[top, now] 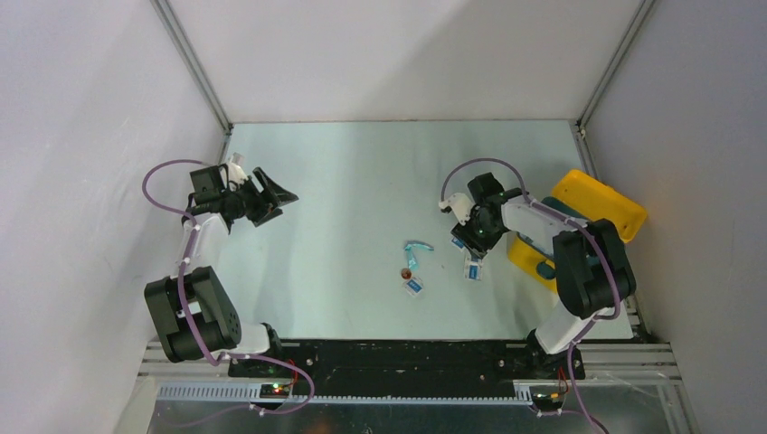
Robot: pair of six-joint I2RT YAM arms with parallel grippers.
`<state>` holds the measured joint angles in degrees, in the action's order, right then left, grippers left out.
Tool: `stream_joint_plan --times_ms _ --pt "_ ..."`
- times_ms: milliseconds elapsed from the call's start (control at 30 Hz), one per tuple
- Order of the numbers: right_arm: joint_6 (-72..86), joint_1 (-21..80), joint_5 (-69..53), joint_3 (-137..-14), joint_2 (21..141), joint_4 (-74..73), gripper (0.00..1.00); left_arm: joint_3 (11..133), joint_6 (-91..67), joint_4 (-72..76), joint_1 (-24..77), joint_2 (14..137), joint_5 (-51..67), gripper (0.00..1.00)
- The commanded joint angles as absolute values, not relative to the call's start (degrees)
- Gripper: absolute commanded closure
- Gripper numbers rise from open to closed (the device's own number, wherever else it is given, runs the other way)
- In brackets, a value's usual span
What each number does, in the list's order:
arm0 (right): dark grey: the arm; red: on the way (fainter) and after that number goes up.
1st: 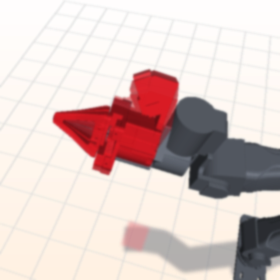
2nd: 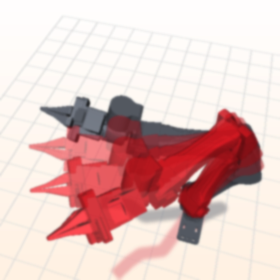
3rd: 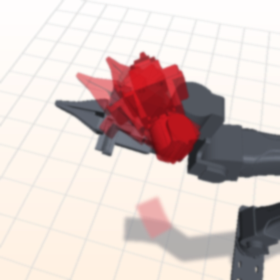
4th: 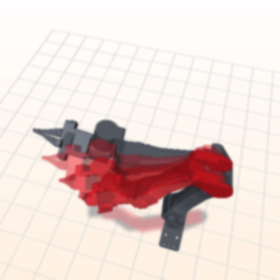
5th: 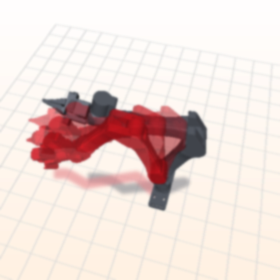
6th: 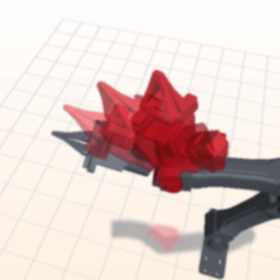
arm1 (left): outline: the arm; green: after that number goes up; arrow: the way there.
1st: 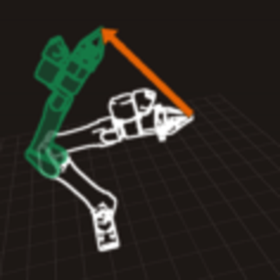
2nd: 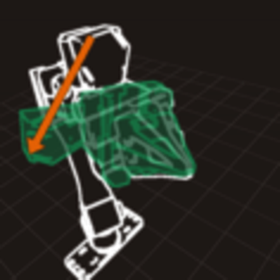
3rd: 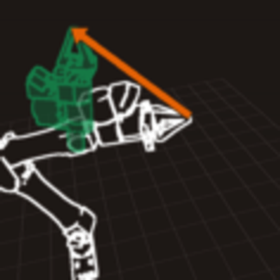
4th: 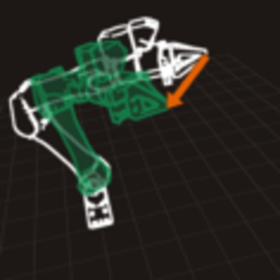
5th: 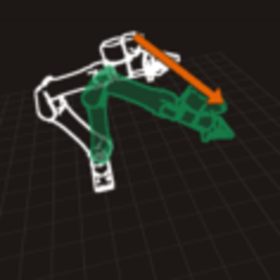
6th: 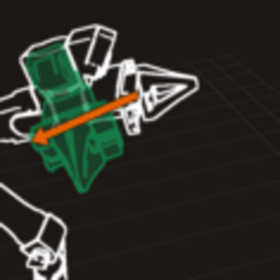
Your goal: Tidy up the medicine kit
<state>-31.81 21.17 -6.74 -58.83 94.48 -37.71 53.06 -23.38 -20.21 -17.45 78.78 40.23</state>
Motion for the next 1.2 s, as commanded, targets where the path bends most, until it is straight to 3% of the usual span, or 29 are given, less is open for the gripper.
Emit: stream_joint_plan --times_ms 0,367,733,1167 --pt "-32.6 19.6 -6.1 -59.4 96.7 -36.5 0.48 54.8 -22.1 -19.2 -17.7 78.3 40.2 0.25" --pt "-32.9 18.9 -6.4 -60.0 100.0 -36.6 0.61 54.8 -22.0 -19.2 -17.7 78.6 40.0 0.25" --pt "-32.6 19.6 -3.5 -62.1 97.2 -38.6 1.0 54.7 -22.0 -19.2 -17.7 78.4 40.5 0.25" --pt "-32.2 18.0 -2.7 -62.3 70.3 -38.7 1.0 55.6 -22.6 -19.2 -17.6 78.7 40.5 0.25"
